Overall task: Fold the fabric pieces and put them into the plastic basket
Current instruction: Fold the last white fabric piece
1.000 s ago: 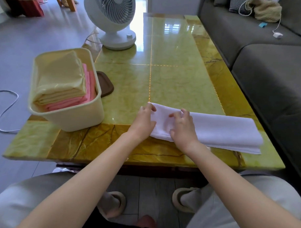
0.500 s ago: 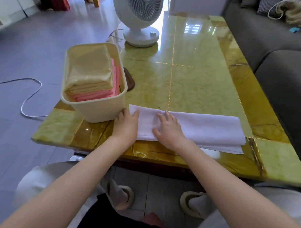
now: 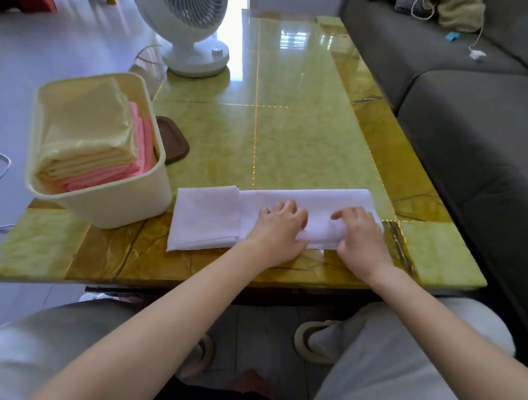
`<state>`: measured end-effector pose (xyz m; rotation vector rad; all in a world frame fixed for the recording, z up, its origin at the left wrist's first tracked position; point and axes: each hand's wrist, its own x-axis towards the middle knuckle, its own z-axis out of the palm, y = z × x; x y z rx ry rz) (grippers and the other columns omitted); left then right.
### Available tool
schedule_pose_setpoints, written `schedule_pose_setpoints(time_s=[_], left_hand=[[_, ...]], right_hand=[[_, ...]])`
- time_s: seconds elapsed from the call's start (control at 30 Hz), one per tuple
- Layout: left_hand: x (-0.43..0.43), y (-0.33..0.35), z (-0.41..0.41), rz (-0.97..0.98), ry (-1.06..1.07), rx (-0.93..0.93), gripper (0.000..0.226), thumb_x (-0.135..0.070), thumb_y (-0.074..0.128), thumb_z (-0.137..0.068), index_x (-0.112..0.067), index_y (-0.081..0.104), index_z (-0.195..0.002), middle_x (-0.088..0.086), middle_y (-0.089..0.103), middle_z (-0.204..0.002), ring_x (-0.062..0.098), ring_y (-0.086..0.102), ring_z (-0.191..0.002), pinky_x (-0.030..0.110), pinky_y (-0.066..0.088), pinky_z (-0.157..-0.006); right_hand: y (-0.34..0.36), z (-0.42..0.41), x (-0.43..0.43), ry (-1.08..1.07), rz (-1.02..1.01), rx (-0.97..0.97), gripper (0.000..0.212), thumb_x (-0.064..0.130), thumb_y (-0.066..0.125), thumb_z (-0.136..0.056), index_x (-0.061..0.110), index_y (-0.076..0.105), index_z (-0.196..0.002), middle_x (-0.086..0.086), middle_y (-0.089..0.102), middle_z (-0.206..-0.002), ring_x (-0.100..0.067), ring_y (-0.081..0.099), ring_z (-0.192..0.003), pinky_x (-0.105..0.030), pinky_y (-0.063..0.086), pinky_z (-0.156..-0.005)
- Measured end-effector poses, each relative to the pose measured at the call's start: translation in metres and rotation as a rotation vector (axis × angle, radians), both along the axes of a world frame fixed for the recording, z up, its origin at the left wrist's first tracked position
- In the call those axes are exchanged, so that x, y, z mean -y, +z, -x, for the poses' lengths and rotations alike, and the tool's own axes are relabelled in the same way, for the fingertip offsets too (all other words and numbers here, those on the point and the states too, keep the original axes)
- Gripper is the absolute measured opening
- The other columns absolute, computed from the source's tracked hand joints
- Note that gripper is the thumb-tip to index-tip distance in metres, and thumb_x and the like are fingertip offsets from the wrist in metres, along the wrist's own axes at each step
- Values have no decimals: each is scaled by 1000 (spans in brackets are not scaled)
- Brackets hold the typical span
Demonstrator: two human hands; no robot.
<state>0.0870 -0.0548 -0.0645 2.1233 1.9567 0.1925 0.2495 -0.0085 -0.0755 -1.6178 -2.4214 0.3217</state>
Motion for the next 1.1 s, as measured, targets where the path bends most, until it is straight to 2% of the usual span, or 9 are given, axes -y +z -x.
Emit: schedule_pose_setpoints(time_s=[0.13, 0.23, 0.33, 0.47, 0.6, 0.73, 0.87, 1.1], left_hand=[[-1, -4, -6, -14, 22, -20, 27, -29, 50, -89, -16, 48, -112, 5, 46, -116, 26, 42, -112, 37, 34, -85], [-1, -5, -9, -27, 25, -41, 22, -26, 47, -92, -16, 48, -112, 5, 45, -116, 27, 43, -110, 38, 35, -85], [-1, -5, -10, -15, 29, -23, 25, -24, 47, -89, -17, 46, -113, 4, 45, -117, 26, 42, -110, 38, 34, -85], [1, -4, -11, -24, 32, -19, 27, -23, 47, -88, -17, 46, -115, 4, 44, -117, 25, 41, -110, 37, 33, -85], [5, -1, -15, -51, 19, -53, 23, -16, 48, -87, -15, 46, -110, 5, 44, -114, 26, 41, -108, 37, 33, -83], [7, -1, -19, -67, -17, -102, 22, -8, 46, -86, -14, 46, -107, 6, 44, -112, 26, 41, -106, 38, 35, -83], [10, 0, -19, -17, -38, -90, 18, -14, 44, -86, -12, 46, -104, 7, 44, -109, 26, 41, -104, 38, 37, -84], [9, 0, -15, -38, -92, -263, 23, -22, 41, -91, -13, 46, -111, 6, 44, -117, 26, 40, -110, 38, 31, -88]], right_hand=[[-5, -21, -4, -38, -28, 50, 43, -5, 50, -71, 15, 60, -108, -7, 55, -115, -31, 49, -108, -38, 36, -90], [-6, -27, -8, -60, -50, 13, 33, -6, 51, -78, 14, 61, -103, -7, 56, -113, -30, 51, -107, -37, 40, -84], [-3, -32, -10, -34, -66, -30, 24, -5, 51, -84, 10, 63, -98, -9, 62, -105, -31, 53, -102, -39, 43, -85], [3, -41, -9, 3, -201, -47, 16, 0, 55, -87, 10, 65, -94, -8, 65, -94, -31, 54, -94, -40, 42, -79], [9, -46, -2, 21, -343, -33, 16, -2, 61, -80, 12, 64, -89, -7, 64, -86, -32, 56, -85, -38, 43, -70], [0, -51, 7, 5, -318, 60, 16, 2, 70, -69, 13, 64, -79, -8, 62, -76, -33, 57, -77, -36, 44, -65], [-10, -53, 14, 5, -249, 117, 17, 2, 70, -64, 11, 62, -74, -9, 59, -71, -33, 57, -72, -35, 43, -63], [2, -53, 13, 78, -388, 70, 21, -4, 71, -63, 7, 62, -79, -12, 55, -77, -32, 54, -70, -37, 45, -60]])
